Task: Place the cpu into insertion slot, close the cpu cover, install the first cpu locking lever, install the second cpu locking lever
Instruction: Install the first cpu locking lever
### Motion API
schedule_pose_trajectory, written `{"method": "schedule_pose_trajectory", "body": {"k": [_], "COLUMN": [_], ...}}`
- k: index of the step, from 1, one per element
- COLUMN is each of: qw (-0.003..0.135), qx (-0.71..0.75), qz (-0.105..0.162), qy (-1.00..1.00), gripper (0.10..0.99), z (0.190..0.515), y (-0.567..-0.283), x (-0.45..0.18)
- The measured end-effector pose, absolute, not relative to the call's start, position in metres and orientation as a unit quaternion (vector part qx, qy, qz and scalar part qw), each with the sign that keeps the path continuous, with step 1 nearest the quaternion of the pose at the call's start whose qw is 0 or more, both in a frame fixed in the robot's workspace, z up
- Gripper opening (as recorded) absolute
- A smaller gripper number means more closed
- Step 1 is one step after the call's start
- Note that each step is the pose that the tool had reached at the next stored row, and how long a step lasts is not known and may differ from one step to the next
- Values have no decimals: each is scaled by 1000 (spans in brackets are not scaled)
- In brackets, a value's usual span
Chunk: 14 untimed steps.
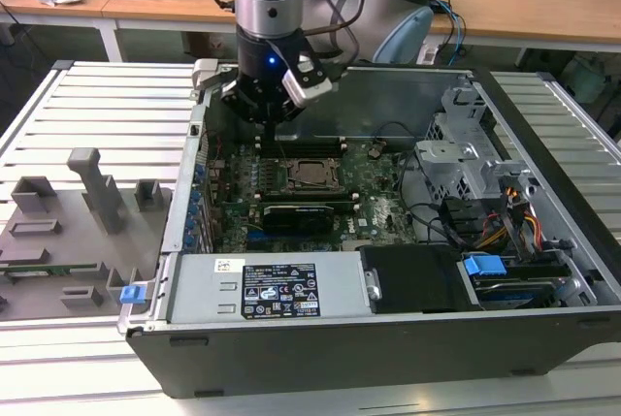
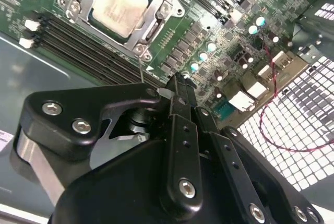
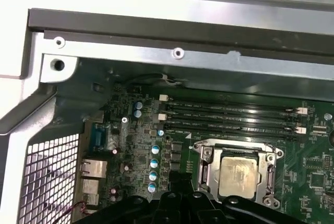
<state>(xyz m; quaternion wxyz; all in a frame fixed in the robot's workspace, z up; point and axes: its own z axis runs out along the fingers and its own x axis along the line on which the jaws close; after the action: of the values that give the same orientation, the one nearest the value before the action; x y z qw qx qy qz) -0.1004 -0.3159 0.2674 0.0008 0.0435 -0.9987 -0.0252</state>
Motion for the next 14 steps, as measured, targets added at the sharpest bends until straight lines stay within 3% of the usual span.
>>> {"method": "schedule_pose_trajectory", "body": {"k": [14], "qw": [1], "qx": [49], "qz": [-25], "qy": [-999], "gripper": [106], "z": [260], "y": [-297], "x": [-104]}}
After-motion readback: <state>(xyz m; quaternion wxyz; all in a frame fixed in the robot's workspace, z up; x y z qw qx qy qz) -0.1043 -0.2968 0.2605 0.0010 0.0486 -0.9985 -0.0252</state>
